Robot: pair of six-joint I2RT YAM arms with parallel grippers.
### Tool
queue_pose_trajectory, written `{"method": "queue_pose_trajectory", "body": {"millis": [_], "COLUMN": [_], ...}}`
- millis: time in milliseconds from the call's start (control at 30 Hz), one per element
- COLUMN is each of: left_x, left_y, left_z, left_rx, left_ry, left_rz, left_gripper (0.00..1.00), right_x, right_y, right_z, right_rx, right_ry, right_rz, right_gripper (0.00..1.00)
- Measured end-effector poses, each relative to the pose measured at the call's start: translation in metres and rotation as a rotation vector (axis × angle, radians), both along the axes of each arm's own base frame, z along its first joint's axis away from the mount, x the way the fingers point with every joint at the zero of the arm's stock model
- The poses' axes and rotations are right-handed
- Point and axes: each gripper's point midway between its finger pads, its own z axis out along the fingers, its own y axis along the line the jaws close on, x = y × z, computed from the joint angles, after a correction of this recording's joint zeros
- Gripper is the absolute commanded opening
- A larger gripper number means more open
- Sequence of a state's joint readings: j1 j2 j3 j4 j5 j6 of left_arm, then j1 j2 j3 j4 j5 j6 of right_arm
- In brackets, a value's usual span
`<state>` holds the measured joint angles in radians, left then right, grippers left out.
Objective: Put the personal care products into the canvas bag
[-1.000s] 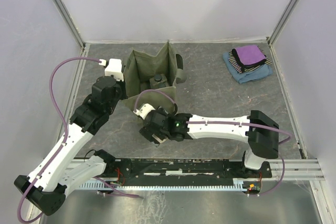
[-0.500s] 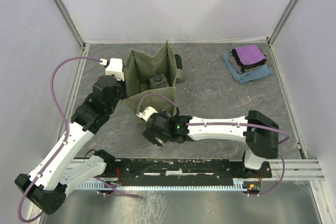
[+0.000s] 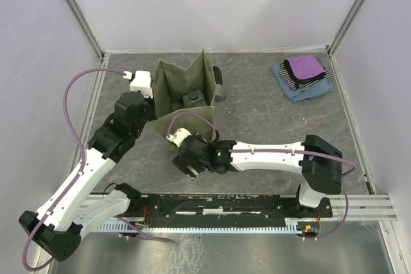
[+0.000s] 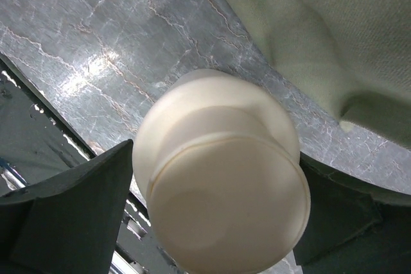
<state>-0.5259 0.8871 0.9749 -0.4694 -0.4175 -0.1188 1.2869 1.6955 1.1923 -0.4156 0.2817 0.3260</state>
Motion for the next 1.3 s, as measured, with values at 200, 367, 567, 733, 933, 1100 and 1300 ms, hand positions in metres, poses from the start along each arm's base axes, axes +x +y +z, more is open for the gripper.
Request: {"method": "queue_pose_trajectory", "body": {"millis": [200, 367, 567, 733, 933, 1100, 1300], "left_x": [0.001, 0.003, 0.004, 0.005, 0.007, 0.007, 0.007], "left_y": [0.000, -0.002, -0.002, -0.002, -0.003, -0.002, -0.001], "left_z": [-0.001, -0.003, -0.004, -0.005, -0.007, -0.007, -0.007], "left_rx": [0.002, 0.004, 0.007, 0.009, 0.012, 0.014, 0.017], "left_ry": [0.004, 0.007, 0.011, 0.015, 0.018, 0.017, 0.015], "left_rz": [0.000, 0.000, 0.001, 0.001, 0.003, 0.007, 0.016], "left_gripper": [0.10, 0.10, 0.10, 0.10, 0.10, 0.10, 0.10], "right_x": [0.002, 0.004, 0.007, 0.012, 0.013, 0.011, 0.002], "right_y": [0.001, 0.002, 0.004, 0.005, 0.005, -0.001, -0.041], "right_z": [-0.002, -0.006, -0.006, -0.005, -0.005, -0.004, 0.014], "right_rx": [0.012, 0.027, 0.045, 0.058, 0.059, 0.043, -0.068], "right_ry": [0.003, 0.002, -0.003, -0.005, -0.003, 0.001, 0.024], "right_rz": [-0.002, -0.007, -0.014, -0.023, -0.022, -0.026, -0.046], "right_gripper": [0.92, 0.92, 0.83, 0.47, 0.07, 0.00, 0.00]}}
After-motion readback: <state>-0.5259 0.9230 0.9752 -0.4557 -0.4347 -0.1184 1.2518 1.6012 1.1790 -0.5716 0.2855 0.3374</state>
